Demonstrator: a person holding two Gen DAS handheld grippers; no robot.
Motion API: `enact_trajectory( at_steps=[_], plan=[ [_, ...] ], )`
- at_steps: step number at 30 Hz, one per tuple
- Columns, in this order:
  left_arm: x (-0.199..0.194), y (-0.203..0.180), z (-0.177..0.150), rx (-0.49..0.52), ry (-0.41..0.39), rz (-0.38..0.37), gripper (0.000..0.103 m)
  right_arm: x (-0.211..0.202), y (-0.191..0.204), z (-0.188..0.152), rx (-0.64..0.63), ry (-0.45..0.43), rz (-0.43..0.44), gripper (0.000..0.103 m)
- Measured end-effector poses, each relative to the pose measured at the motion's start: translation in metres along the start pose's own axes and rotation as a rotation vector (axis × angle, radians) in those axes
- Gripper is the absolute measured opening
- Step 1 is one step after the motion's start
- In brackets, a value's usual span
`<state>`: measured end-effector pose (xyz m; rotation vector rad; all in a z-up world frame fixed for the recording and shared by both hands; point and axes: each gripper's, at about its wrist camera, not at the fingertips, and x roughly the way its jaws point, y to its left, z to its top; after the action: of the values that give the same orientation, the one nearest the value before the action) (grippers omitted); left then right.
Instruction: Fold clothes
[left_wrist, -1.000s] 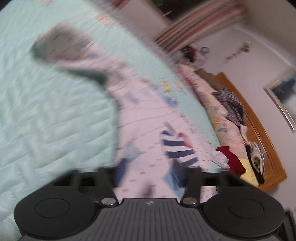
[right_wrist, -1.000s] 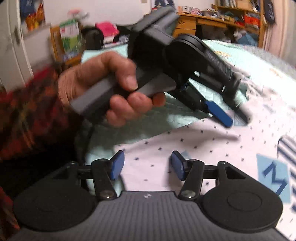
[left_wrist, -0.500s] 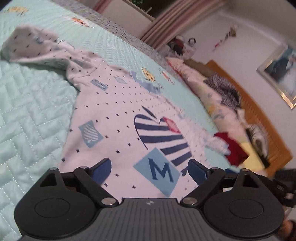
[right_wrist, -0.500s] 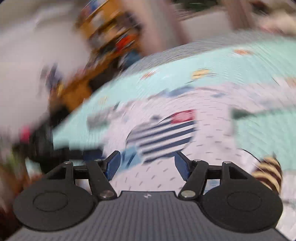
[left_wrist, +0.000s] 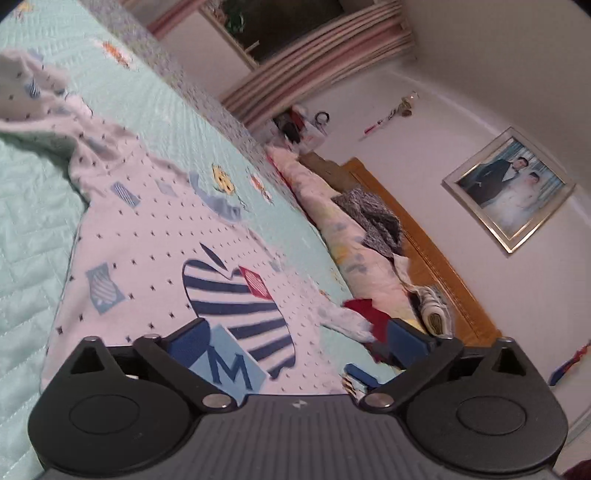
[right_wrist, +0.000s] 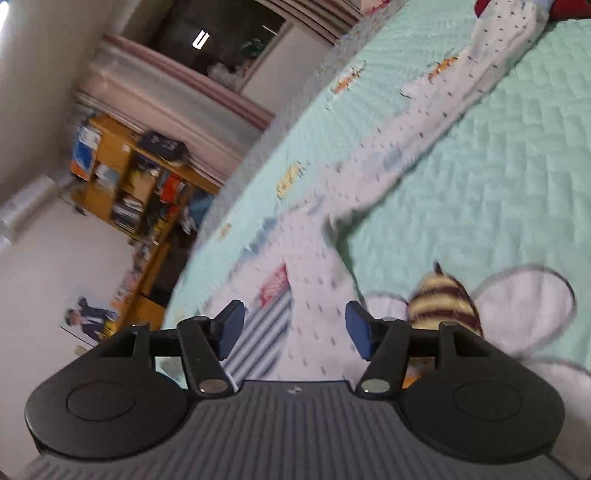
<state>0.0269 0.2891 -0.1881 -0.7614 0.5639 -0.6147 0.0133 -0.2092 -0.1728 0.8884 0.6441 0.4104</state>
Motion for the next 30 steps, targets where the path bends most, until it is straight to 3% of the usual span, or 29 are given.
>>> enact_trajectory(
  at_steps=[3, 7, 11, 14, 18, 25, 29, 30],
  plan=[
    [0.02, 0.005, -0.006, 0.035, 0.068, 0.209, 0.099, 0.015, 0.003, 0.0, -0.021, 0.047, 0.035, 0.068],
    [0.024, 0.0, -0.01, 0.099, 0.067, 0.225, 0.102, 0.034, 0.004, -0.006, -0.058, 0.179, -0.02, 0.071],
    [0.028, -0.002, -0.009, 0.117, 0.072, 0.234, 0.102, 0.024, 0.006, -0.015, -0.146, 0.154, -0.009, 0.071],
    [0.028, -0.001, -0.008, 0.109, 0.069, 0.23, 0.102, 0.026, 0.012, -0.016, -0.135, 0.159, -0.042, 0.072],
    [0.03, -0.003, -0.016, 0.157, 0.063, 0.255, 0.102, 0.042, 0.044, -0.021, -0.223, 0.153, -0.137, 0.072],
    [0.038, -0.018, -0.028, 0.28, 0.064, 0.342, 0.102, 0.082, 0.115, -0.037, -0.443, 0.114, -0.106, 0.073],
    [0.029, -0.019, -0.022, 0.219, 0.047, 0.331, 0.102, 0.104, 0.155, -0.044, -0.583, 0.081, -0.103, 0.074],
    [0.025, -0.019, -0.02, 0.196, 0.041, 0.326, 0.102, 0.11, 0.163, -0.045, -0.612, 0.07, -0.107, 0.079]
  ],
)
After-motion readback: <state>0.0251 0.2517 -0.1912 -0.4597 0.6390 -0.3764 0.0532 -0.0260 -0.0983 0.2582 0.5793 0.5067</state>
